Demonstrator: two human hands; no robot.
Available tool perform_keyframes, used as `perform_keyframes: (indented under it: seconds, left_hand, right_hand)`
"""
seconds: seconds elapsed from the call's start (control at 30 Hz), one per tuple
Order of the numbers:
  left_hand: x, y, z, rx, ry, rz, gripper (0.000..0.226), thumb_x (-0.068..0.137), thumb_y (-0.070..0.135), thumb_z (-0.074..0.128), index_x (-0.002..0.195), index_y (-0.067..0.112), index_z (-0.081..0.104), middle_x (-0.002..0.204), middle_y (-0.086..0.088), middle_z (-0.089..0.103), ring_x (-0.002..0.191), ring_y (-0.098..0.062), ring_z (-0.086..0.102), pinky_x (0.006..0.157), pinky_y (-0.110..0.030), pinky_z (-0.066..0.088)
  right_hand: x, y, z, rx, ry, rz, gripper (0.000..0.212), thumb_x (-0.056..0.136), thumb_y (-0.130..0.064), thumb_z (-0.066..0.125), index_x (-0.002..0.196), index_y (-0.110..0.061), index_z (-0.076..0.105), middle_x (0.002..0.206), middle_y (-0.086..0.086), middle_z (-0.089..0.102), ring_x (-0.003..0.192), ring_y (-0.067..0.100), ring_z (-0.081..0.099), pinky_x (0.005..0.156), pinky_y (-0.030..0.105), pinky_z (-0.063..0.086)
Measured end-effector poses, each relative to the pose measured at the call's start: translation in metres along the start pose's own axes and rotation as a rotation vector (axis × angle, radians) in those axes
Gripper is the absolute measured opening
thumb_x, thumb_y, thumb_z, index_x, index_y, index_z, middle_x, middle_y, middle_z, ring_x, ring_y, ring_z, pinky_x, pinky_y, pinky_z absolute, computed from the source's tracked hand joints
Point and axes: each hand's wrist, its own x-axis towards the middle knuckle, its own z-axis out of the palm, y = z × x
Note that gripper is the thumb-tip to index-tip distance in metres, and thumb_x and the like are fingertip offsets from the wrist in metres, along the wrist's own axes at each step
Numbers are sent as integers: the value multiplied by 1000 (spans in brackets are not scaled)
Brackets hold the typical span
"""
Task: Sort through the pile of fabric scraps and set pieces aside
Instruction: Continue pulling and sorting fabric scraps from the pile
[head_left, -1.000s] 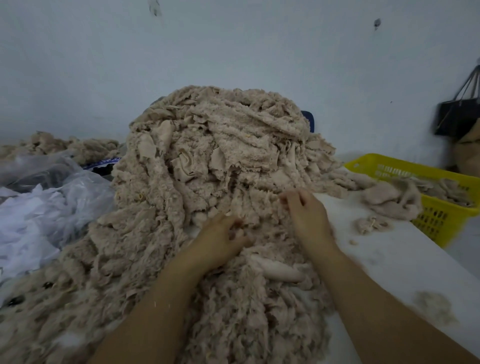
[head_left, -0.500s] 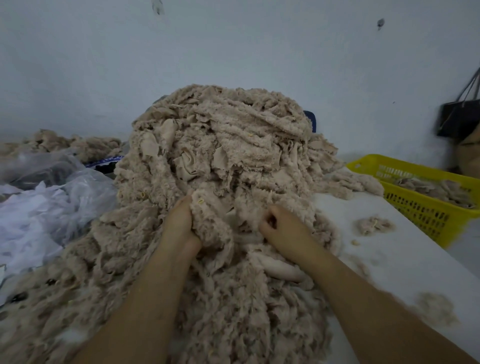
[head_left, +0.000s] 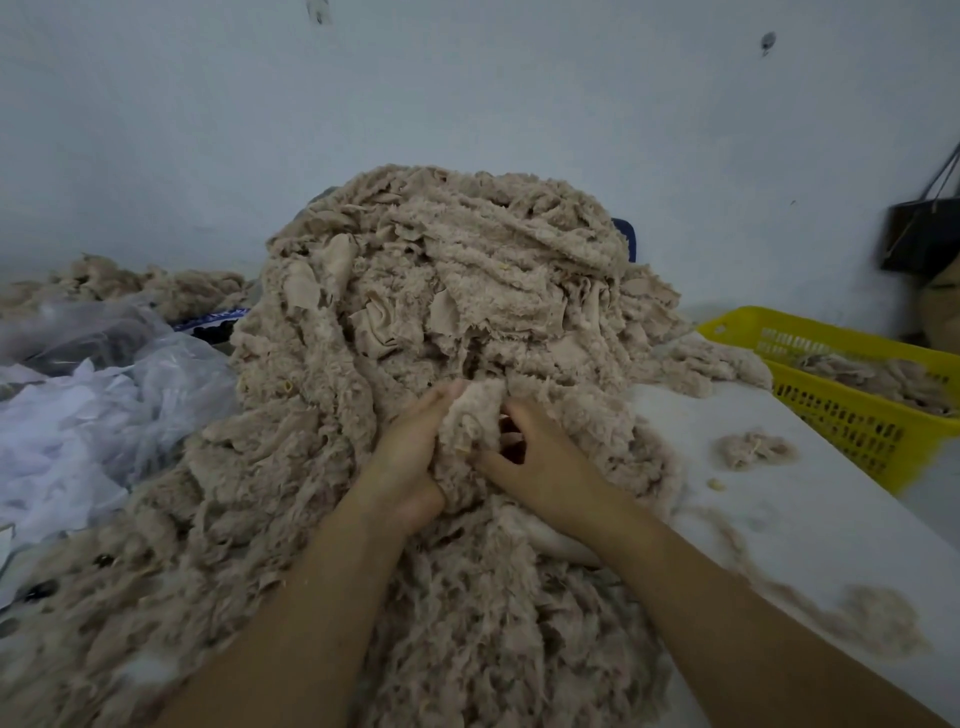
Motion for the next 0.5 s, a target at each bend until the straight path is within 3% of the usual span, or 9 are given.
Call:
perform_keyframes:
  seconds: [0.1, 0.17, 0.23, 0.3, 0.37, 0.43, 0.5]
  left_hand:
    - [2, -4, 4, 171, 45, 72, 26, 100, 31, 55, 103, 10, 70, 99, -12, 75, 89, -21, 73, 75, -32, 61]
    - [2, -7, 2, 424, 80, 166, 37, 93, 53, 56, 107, 21, 69, 102, -2, 75, 93, -14, 72, 80, -29, 58]
    - [-1, -9, 1, 732, -1, 185, 48, 75, 76, 64, 111, 44, 62, 110, 17, 70, 102, -2, 67, 86, -24, 55]
    - [-1, -16, 0, 1008, -72, 138, 38, 76, 65, 68, 109, 49, 57, 106, 26, 67, 98, 6, 64, 81, -17, 54]
    - [2, -18, 0, 1193, 9, 179, 14, 90, 35, 64, 104, 33, 64, 91, 11, 71, 86, -7, 68, 73, -17, 55]
    - [5, -16, -4, 1139, 155, 210, 12, 94, 23, 57, 100, 31, 63, 74, 7, 67, 61, -4, 63, 50, -14, 47]
    - [7, -11, -10, 981, 273, 225, 13, 95, 22, 54, 102, 27, 64, 69, 5, 64, 44, -2, 54, 43, -17, 40]
  right_hand:
    - [1, 1, -4, -101, 97, -17, 15, 92, -36, 64, 104, -36, 55, 101, -14, 62, 87, -4, 59, 71, 21, 49]
    - [1, 3, -10, -113, 171, -6, 13, 95, -23, 59, 104, -32, 61, 92, -15, 65, 80, -5, 59, 68, 17, 49]
    - [2, 1, -15, -62, 292, 50, 22, 98, -15, 51, 90, -34, 57, 81, -17, 61, 68, -9, 56, 54, 8, 40]
    - [3, 2, -20, 3, 399, 111, 31, 99, -14, 45, 75, -32, 51, 67, -16, 56, 54, -4, 51, 47, 12, 35]
    - [2, 5, -26, 101, 440, 164, 34, 101, -16, 41, 73, -33, 47, 47, -15, 48, 40, 1, 41, 42, 16, 30]
    - [0, 7, -30, 163, 485, 201, 33, 101, -14, 40, 77, -36, 48, 40, -17, 46, 37, 2, 39, 37, 13, 29]
    - [-1, 4, -32, 196, 537, 239, 28, 101, -15, 40, 92, -32, 59, 54, -16, 59, 50, 15, 49, 44, 16, 40]
